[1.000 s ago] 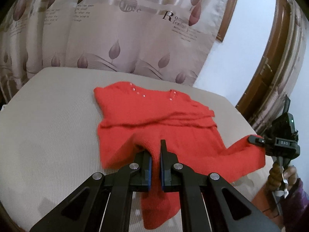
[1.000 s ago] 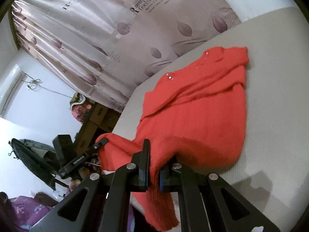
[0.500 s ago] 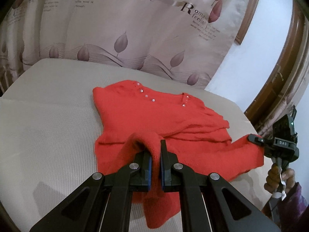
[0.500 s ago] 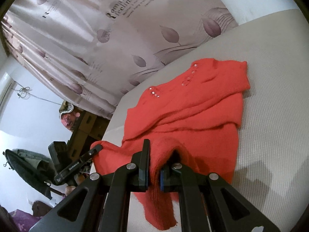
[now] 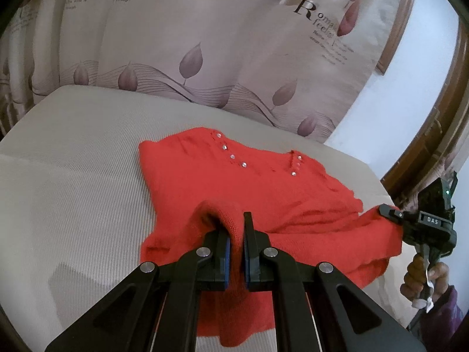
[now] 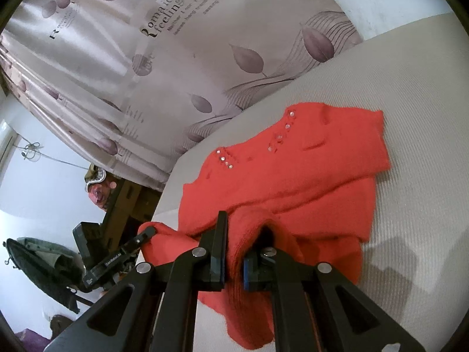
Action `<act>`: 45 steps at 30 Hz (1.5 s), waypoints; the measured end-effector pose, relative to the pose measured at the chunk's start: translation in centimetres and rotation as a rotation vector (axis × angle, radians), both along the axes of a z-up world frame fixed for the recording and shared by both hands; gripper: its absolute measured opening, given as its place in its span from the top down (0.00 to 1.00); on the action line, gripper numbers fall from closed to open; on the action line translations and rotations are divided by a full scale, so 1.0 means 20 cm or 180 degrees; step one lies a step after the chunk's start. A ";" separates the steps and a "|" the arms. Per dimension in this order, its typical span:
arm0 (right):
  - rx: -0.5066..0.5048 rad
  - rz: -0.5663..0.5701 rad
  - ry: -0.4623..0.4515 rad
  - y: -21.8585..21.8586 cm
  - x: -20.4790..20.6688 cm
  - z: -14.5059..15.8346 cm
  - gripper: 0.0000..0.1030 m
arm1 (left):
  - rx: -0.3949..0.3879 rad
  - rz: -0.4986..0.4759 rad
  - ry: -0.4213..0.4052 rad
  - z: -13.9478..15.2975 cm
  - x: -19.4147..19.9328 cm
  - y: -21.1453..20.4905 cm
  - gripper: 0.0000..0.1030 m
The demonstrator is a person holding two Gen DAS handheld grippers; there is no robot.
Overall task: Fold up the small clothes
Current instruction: 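Lift the hem with both grippers and fold it toward the collar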
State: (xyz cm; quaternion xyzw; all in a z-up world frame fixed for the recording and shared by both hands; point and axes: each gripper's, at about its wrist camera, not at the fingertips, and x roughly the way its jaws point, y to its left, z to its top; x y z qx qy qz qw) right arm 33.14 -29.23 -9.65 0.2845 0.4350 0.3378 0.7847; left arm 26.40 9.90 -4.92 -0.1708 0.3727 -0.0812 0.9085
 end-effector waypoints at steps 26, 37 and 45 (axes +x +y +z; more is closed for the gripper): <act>0.0192 -0.0289 0.0242 -0.03 0.31 -0.20 0.93 | 0.0210 0.0120 0.0141 -0.14 0.37 0.00 0.92; 0.0824 -0.0607 0.0514 -0.10 0.39 -0.34 0.85 | -0.0874 0.0082 0.0332 -0.19 0.44 0.15 0.45; 0.1505 -0.0816 0.0595 -0.23 0.32 -0.36 0.62 | -0.1404 0.0300 -0.0115 -0.05 0.38 0.31 0.31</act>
